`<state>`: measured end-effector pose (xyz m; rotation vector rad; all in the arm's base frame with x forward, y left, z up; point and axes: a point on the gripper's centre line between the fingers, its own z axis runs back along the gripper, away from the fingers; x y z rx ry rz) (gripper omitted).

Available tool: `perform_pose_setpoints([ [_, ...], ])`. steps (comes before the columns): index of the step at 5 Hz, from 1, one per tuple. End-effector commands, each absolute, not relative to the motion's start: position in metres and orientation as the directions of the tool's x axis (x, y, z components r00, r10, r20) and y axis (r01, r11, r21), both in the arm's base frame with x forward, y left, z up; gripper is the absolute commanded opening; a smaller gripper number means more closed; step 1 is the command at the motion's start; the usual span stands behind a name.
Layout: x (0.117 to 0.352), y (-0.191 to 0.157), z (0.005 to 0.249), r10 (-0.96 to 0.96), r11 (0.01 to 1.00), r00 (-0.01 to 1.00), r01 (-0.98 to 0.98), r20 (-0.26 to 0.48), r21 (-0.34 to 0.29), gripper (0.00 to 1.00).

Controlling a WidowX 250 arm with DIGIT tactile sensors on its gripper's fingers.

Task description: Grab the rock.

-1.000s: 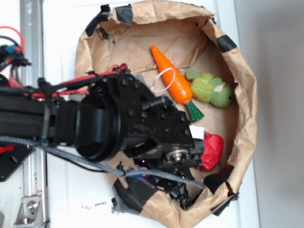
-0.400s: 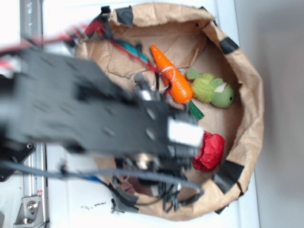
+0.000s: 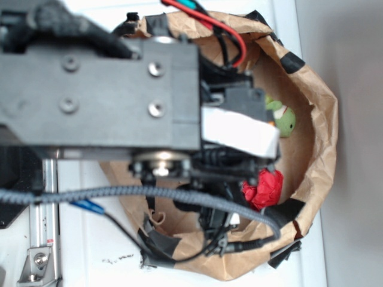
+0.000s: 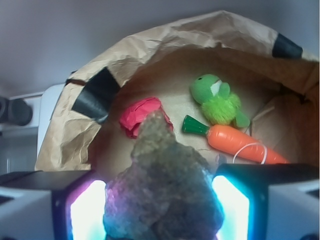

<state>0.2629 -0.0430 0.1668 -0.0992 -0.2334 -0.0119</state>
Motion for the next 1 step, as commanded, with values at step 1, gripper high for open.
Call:
perform_pose_setpoints([
  [1,0.2706,-0.0359,0.1693,-0.059,0.997,0.964,0.07,0.259,-0.031,0.0],
])
